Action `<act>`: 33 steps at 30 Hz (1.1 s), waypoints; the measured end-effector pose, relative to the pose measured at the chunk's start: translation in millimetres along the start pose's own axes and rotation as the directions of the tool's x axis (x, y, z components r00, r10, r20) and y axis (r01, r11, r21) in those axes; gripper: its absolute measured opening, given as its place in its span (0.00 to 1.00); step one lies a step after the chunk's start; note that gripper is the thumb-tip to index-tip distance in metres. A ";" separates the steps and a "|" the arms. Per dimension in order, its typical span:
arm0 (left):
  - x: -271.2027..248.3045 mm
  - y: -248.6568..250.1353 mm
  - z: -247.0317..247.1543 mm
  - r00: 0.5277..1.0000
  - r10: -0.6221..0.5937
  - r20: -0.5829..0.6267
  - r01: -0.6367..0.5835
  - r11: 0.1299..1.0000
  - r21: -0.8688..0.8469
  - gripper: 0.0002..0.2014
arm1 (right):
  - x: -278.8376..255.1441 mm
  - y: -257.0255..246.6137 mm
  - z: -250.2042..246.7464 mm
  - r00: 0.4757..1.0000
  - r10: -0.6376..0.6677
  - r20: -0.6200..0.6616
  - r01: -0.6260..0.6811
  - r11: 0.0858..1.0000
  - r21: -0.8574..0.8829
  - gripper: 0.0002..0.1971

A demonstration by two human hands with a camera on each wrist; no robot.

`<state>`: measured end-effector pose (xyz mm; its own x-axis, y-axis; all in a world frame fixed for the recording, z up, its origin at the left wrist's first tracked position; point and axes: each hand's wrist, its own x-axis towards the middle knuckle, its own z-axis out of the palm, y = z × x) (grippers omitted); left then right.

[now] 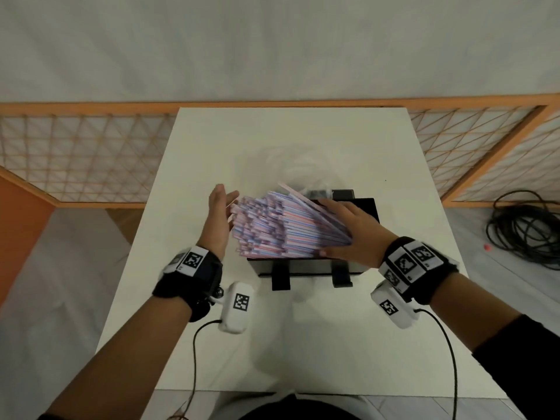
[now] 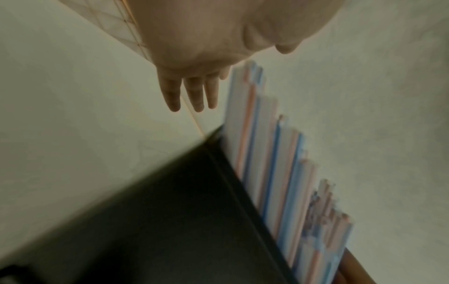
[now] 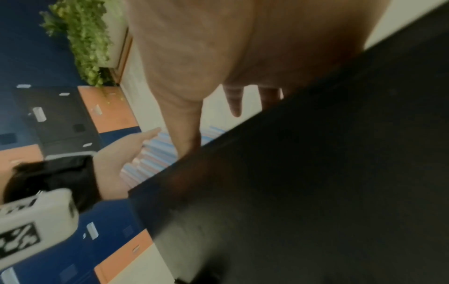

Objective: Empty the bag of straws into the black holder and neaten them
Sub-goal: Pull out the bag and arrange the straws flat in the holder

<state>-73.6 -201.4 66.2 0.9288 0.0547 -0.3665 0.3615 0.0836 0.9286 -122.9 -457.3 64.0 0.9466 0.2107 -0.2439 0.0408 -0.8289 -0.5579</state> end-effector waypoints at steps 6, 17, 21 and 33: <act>-11.8 -15.9 4.3 0.963 -0.155 0.219 0.136 0.986 0.097 0.43 | 5.8 -8.2 9.2 0.998 0.036 0.058 -0.038 0.999 0.025 0.53; -37.8 43.1 1.0 0.826 0.466 0.316 -0.552 0.561 0.617 0.32 | 2.2 -27.8 -1.5 0.998 -0.059 0.024 0.061 0.996 -0.071 0.37; -81.2 66.6 36.5 0.650 0.390 0.652 -0.744 0.151 0.651 0.40 | 4.0 -33.8 7.8 0.996 -0.042 0.080 0.056 0.982 -0.181 0.50; -77.9 -3.9 95.4 0.686 -0.226 0.692 -0.636 -0.648 0.419 0.59 | -61.8 -11.6 -19.0 0.999 -0.015 0.034 0.020 0.986 -0.164 0.21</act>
<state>-139.5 -300.9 96.7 0.6116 -0.6695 -0.4214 -0.7909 -0.5057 -0.3445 -175.8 -470.6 100.6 0.9346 0.2405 -0.2619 0.1121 -0.8982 -0.4251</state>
